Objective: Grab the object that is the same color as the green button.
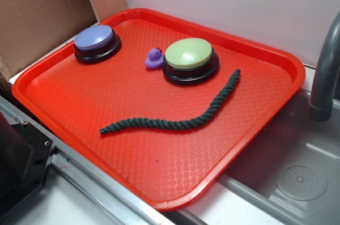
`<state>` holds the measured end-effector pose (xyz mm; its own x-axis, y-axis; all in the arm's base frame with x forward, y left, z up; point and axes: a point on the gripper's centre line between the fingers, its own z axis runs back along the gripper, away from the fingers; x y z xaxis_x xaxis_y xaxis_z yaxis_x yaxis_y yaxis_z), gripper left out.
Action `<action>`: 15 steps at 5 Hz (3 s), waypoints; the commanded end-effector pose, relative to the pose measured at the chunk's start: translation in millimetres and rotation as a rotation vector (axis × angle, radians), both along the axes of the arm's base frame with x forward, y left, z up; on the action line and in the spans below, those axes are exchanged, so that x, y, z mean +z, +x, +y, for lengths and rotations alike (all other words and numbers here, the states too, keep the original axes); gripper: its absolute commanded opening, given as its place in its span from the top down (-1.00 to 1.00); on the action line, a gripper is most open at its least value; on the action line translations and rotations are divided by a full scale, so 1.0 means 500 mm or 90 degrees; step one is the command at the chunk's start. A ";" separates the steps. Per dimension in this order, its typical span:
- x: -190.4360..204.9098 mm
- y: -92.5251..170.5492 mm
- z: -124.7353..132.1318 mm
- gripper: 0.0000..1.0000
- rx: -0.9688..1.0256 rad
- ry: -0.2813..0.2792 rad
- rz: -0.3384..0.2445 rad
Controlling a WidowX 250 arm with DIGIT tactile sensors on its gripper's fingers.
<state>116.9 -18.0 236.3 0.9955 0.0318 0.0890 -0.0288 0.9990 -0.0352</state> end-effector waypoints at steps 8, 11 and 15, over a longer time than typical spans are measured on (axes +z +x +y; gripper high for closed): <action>-0.404 0.179 -0.184 -1.00 -0.382 0.046 -0.020; -0.444 0.174 -0.202 1.00 -0.441 0.022 -0.020; -0.458 0.180 -0.197 1.00 -0.434 0.020 -0.009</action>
